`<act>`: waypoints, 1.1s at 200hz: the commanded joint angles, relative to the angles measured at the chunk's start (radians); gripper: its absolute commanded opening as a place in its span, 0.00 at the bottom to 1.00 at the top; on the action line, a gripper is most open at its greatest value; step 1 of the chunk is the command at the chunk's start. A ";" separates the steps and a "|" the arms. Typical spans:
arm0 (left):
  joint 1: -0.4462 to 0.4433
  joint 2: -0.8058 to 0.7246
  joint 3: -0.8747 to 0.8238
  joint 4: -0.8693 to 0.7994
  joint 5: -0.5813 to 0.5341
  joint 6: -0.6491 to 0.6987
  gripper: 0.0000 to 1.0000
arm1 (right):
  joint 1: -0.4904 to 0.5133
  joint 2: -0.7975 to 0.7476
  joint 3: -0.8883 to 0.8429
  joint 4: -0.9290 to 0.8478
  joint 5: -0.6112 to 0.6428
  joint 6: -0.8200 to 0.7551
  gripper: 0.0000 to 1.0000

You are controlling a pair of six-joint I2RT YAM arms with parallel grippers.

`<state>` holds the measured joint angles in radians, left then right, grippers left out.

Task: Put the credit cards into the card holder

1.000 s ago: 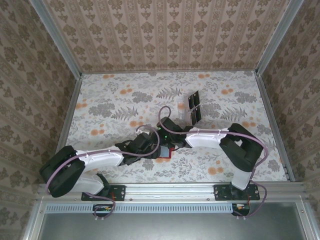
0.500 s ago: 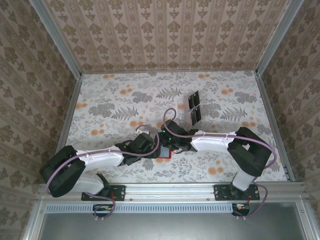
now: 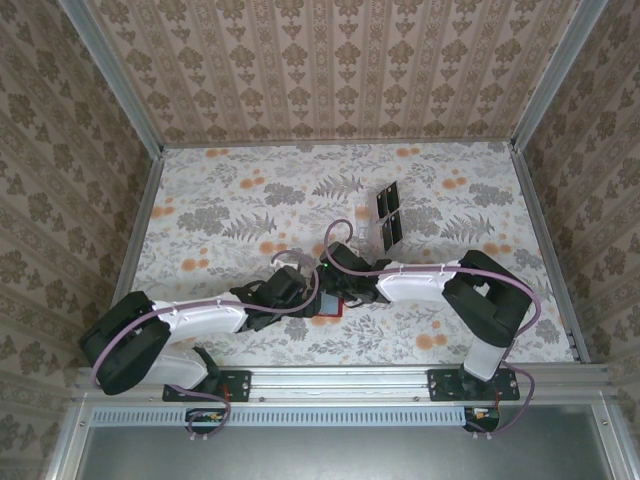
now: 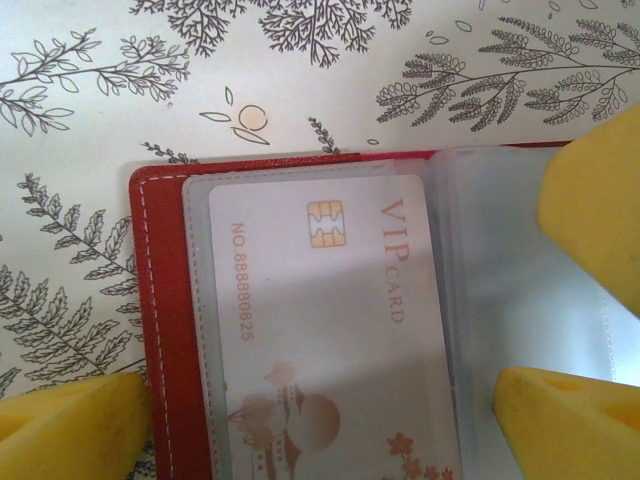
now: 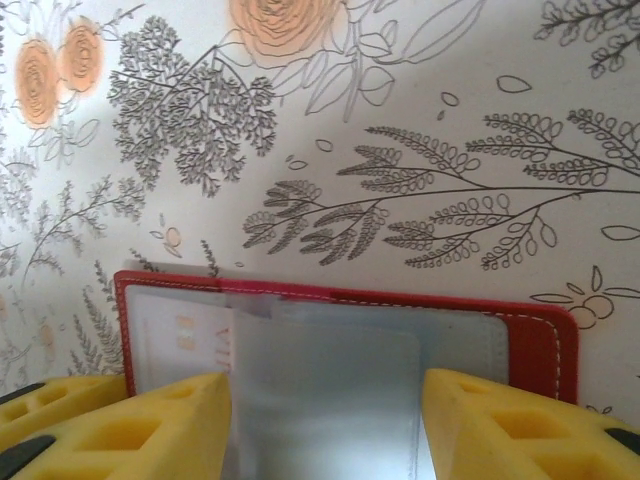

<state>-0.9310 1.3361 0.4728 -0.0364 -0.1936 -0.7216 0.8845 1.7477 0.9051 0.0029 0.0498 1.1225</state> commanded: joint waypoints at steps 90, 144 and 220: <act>0.021 0.050 -0.055 -0.067 -0.015 -0.031 1.00 | 0.030 0.081 0.021 -0.016 -0.058 0.000 0.55; 0.023 0.036 -0.062 -0.064 -0.011 -0.027 1.00 | 0.031 0.083 0.008 0.078 -0.099 0.026 0.55; 0.104 -0.383 -0.056 -0.276 -0.042 -0.026 1.00 | 0.045 0.018 0.035 0.037 -0.104 0.009 0.55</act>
<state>-0.8871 1.1809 0.4301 -0.1463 -0.1921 -0.7235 0.9054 1.7931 0.9184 0.1116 -0.0124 1.1336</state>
